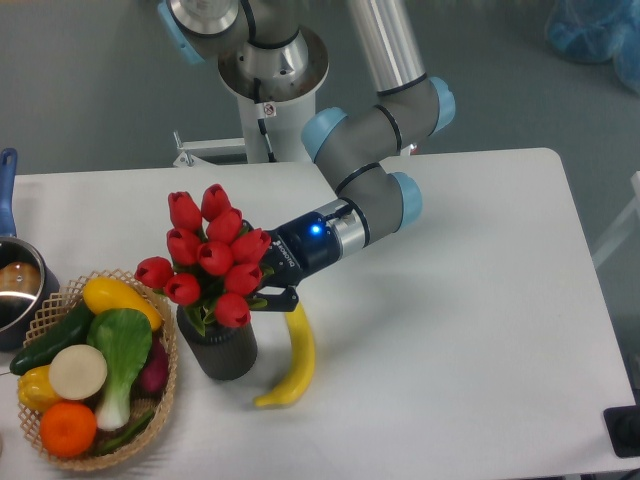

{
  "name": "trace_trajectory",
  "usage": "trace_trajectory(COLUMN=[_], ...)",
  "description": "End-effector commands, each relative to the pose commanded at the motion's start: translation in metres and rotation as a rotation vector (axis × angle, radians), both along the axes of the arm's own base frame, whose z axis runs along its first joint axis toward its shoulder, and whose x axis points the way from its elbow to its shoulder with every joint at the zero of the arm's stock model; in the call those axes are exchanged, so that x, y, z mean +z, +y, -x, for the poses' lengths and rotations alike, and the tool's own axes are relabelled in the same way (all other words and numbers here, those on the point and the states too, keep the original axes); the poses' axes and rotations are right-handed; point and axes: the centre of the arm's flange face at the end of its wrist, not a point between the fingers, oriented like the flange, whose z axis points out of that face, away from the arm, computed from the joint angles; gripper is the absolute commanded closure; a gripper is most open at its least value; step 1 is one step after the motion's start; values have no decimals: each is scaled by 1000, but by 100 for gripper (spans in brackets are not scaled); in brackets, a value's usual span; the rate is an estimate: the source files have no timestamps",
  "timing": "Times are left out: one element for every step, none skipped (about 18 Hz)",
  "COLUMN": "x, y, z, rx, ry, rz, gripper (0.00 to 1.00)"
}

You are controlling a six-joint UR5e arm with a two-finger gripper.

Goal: Insert the flowers into the vase
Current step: 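Push the tulip stems down into the vase, adjusting the bunch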

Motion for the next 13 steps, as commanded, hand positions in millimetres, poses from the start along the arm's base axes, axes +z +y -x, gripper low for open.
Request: trace_trajectory(x=[-1,-3,-5,-7,-8,-9,-10,-11,-12,-14,-16,-16,-18], y=[0,0,-1,-2,-2,-2,-3,-3,-3,-4,-3,-3,-3], z=[0,-1,-2,-3,-4,-4,-5,-6,-5,-5,-5,-5,-4], rx=[-1,-3,-5,-5,-5,-5,-6,-6,-7,-5,-5,-5,-5], ry=[1,7,6,3,2,-1,-1,1,0,-3,-5,-5,-9], rz=[5,15,23,27,28,29,35,37,39,42,43,43,45], gripper=[71,71,71,71,71,71,71,71,71,71,71,71,71])
